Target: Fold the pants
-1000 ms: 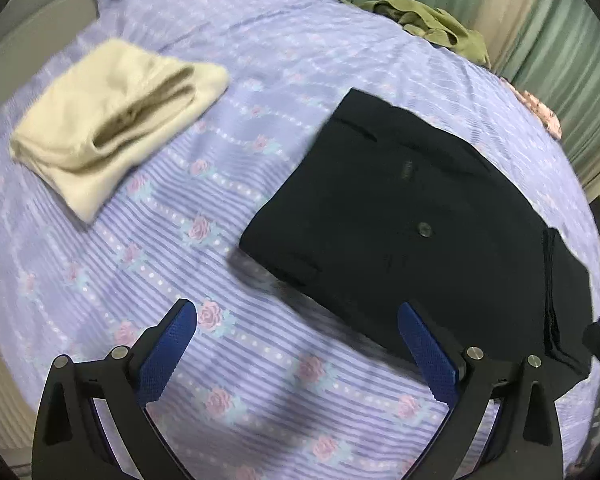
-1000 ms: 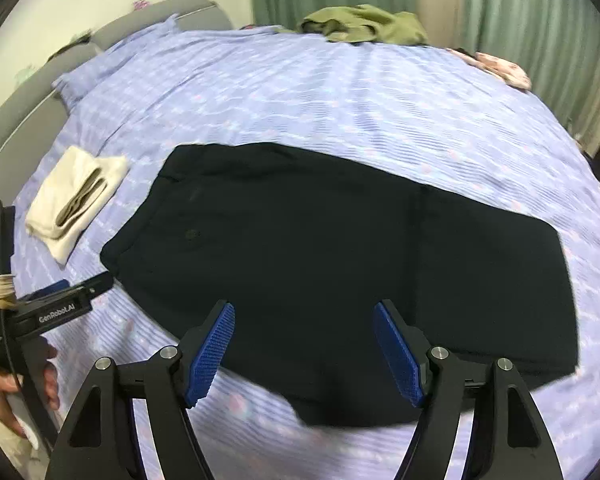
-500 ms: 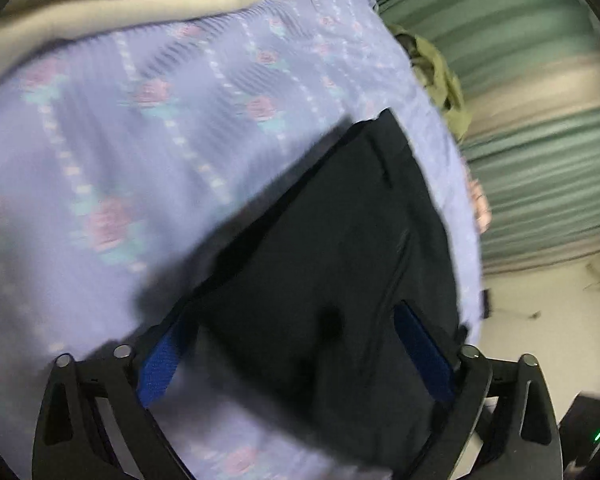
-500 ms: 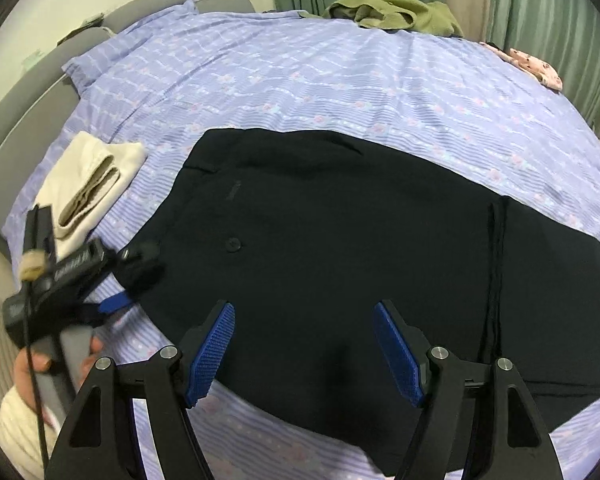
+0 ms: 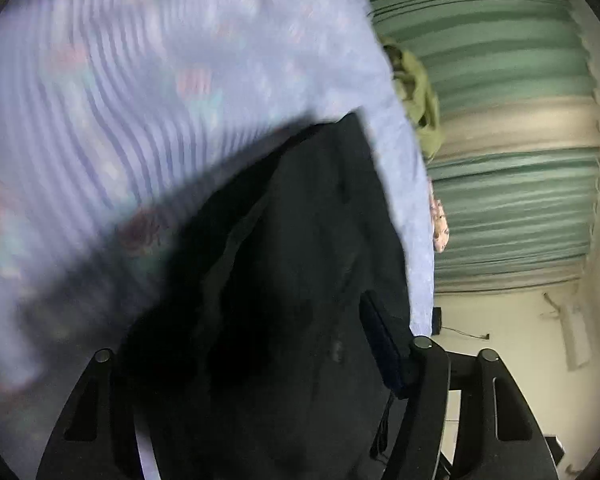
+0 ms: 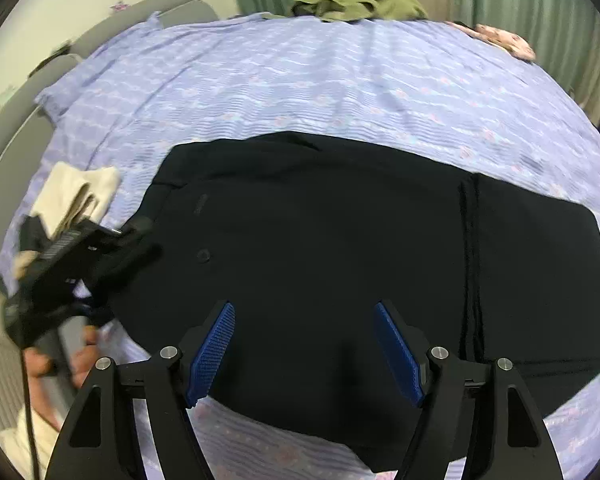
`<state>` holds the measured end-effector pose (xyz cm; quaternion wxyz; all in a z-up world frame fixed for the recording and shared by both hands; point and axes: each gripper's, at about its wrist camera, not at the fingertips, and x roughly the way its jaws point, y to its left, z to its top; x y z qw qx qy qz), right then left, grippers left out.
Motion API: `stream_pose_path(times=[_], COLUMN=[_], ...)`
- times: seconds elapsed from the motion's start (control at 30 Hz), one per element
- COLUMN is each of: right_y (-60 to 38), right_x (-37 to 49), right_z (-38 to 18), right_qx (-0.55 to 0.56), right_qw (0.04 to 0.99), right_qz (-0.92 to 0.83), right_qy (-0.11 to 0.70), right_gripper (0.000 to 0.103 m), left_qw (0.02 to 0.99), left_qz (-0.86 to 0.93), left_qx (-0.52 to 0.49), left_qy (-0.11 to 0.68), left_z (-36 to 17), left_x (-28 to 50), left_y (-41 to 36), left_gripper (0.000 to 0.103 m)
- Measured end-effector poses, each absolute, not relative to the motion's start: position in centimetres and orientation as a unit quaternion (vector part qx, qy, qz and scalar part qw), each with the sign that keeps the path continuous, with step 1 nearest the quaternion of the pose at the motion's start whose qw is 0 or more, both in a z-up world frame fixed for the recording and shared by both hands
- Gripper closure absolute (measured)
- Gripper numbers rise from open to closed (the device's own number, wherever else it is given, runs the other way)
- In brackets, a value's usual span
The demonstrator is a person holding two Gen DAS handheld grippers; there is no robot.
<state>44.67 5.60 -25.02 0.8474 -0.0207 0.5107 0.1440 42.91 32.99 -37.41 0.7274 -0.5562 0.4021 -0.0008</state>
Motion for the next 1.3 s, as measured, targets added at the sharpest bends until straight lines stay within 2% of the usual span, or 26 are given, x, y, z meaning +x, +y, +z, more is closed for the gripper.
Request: stream_pose_path(times=[0.07, 0.1, 0.17, 0.2, 0.27, 0.53, 0.77, 1.03, 1.3], right_y=[5.8, 5.8, 5.4, 5.0, 3.7, -4.6, -13.0, -22.0, -31.3], right_x=[44.8, 44.7, 44.6, 44.5, 44.4, 43.5, 41.5, 39.7, 39.0], right_z=[-25.2, -25.1, -24.8, -24.6, -23.9, -18.0, -12.3, -8.6, -9.1], right_qx=[-0.028, -0.029, -0.03, -0.029, -0.021, 0.014, 0.036, 0.056, 0.068], right_qw=[0.847, 0.847, 0.849, 0.851, 0.854, 0.878, 0.899, 0.918, 0.918], right_qz=[0.138, 0.142, 0.141, 0.139, 0.132, 0.091, 0.044, 0.011, -0.009], right_qy=[0.513, 0.511, 0.508, 0.505, 0.502, 0.47, 0.435, 0.393, 0.39], right_gripper=[0.03, 0.03, 0.03, 0.03, 0.03, 0.03, 0.03, 0.03, 0.03], left_qw=[0.731, 0.734, 0.749, 0.758, 0.782, 0.893, 0.917, 0.915, 0.892], left_qz=[0.021, 0.036, 0.052, 0.047, 0.044, 0.045, 0.008, -0.034, -0.055], left_qx=[-0.539, -0.527, -0.506, -0.5, -0.467, -0.204, -0.105, -0.067, -0.066], left_qy=[0.417, 0.427, 0.425, 0.417, 0.41, 0.398, 0.385, 0.396, 0.444], left_z=[-37.2, -36.4, -34.1, -33.1, -30.1, -17.1, -10.3, -7.8, -12.0], left_x=[43.6, 43.8, 43.5, 43.4, 43.5, 44.9, 46.7, 49.0, 51.9], left_y=[32.2, 32.0, 31.7, 31.6, 30.7, 20.0, 11.3, 0.7, -10.7], left_gripper=[0.046, 0.064, 0.081, 0.083, 0.084, 0.084, 0.085, 0.085, 0.086])
